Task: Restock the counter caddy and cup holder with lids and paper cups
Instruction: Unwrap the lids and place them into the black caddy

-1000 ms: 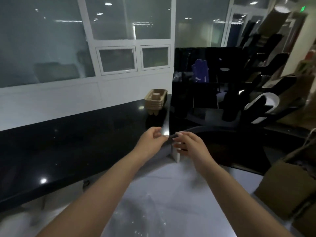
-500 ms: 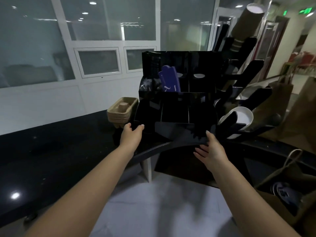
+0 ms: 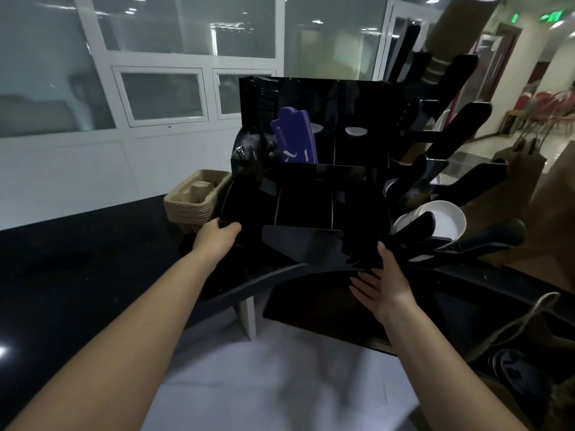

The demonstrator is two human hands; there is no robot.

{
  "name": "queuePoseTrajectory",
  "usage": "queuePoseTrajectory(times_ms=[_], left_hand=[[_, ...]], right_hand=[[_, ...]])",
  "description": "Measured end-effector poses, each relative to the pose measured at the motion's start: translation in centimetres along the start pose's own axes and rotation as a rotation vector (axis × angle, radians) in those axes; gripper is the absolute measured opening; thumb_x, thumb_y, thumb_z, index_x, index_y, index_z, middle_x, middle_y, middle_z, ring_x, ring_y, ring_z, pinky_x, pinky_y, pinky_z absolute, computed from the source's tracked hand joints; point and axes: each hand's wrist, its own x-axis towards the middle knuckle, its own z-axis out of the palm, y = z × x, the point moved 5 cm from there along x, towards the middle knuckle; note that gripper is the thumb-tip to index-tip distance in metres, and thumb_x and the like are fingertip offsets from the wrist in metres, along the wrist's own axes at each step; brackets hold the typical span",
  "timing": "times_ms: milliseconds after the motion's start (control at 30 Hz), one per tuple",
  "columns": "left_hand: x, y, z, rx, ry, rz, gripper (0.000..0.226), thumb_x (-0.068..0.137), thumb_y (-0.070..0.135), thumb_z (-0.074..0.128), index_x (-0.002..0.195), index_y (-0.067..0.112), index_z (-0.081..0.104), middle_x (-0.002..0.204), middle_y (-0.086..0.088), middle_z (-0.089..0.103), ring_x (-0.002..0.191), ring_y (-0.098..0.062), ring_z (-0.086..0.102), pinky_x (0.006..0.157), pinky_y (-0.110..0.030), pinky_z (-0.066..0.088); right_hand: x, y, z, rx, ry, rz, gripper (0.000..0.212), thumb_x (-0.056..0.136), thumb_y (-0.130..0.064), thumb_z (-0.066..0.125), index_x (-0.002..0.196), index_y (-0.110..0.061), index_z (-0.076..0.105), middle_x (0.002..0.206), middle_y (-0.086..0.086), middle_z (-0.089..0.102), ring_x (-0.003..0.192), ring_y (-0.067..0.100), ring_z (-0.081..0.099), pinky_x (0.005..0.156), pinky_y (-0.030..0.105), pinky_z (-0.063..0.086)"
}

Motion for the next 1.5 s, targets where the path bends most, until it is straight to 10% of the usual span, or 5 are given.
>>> queuePoseTrajectory(times_ms=[900,1100,1500], left_hand=[[-3.8,-2.5,-5.6,0.09,-0.019,0.109,0.016,0.085,0.009,0.058,0.071,0.015,0.055,0.07,-0.007,0.059,0.066,-0.024,0.057,0.062,-0.03,0.042],[-5.0,-2.5,-5.9,0.049,-0.022,0.103,0.024,0.086,0.001,0.053,0.067,0.015,0.049,0.064,-0.005,0.052,0.058,-0.019,0.05,0.054,-0.028,0.037],[-7.1,-2.7,-5.9,-0.077,-0.067,0.187,0.057,0.081,-0.007,0.055,0.129,0.024,0.055,0.096,-0.001,0.065,0.093,-0.02,0.063,0.069,-0.024,0.047]], right_hand=[[-4.9,1.2,0.5,-0.377,-0.11,-0.293,0.08,0.073,-0.065,0.066,0.139,-0.024,0.047,0.132,-0.009,0.053,0.124,0.014,0.047,0.109,0.044,0.038],[-5.3,0.6,1.5,-0.281,-0.186,-0.241,0.047,0.075,-0.07,0.059,0.117,-0.048,0.061,0.133,-0.011,0.056,0.124,0.016,0.051,0.105,0.048,0.041],[-3.3,-1.0,1.3,-0.275,-0.234,-0.215,0.044,0.069,-0.056,0.071,0.108,-0.035,0.071,0.123,-0.001,0.066,0.116,0.023,0.06,0.102,0.05,0.046]])
